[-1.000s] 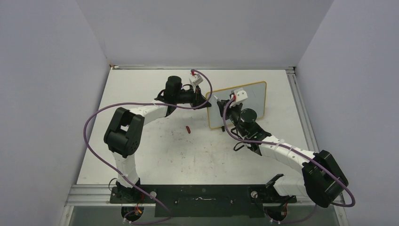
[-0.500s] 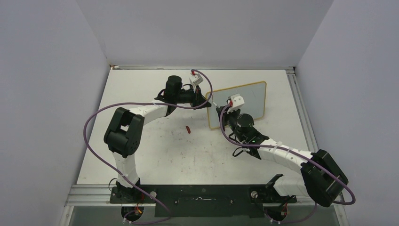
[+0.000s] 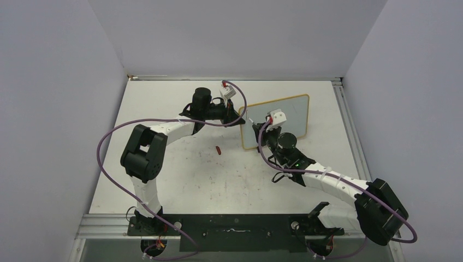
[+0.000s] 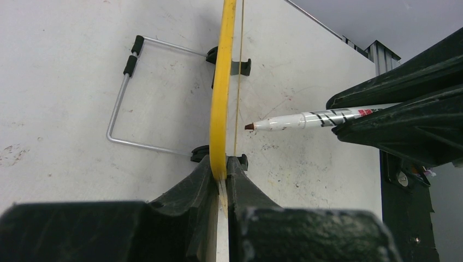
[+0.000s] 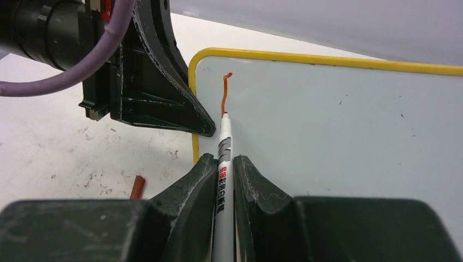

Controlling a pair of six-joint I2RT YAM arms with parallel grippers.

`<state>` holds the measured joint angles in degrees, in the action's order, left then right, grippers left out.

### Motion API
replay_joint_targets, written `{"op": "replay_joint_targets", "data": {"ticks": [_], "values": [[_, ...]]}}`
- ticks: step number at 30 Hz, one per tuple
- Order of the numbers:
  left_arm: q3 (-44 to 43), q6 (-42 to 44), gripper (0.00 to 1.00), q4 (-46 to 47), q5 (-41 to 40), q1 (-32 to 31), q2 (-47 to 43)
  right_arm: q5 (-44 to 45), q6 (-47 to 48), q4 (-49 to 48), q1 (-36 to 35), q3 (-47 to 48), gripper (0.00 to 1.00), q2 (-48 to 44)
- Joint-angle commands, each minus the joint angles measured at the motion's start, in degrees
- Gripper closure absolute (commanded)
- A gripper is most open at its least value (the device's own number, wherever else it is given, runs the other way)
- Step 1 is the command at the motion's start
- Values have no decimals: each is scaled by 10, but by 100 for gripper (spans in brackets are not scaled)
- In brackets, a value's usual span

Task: Write a sentence on the whiteboard

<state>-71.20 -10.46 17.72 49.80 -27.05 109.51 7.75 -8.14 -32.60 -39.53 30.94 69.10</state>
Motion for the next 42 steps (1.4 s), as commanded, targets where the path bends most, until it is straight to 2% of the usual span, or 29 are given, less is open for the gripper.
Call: {"op": "replay_joint_targets", "data": {"ticks": [1, 23, 32, 42], "values": [[-4, 18, 100, -66, 25, -17, 7, 3, 6, -32, -4, 16, 95, -14], [-9, 24, 100, -77, 27, -17, 12, 33, 21, -77, -3, 35, 95, 39], [-10, 24, 100, -79, 28, -17, 12, 68, 23, -71, -1, 30, 95, 30], [-12, 25, 100, -82, 25, -17, 14, 42, 25, -80, -2, 24, 95, -2]]}}
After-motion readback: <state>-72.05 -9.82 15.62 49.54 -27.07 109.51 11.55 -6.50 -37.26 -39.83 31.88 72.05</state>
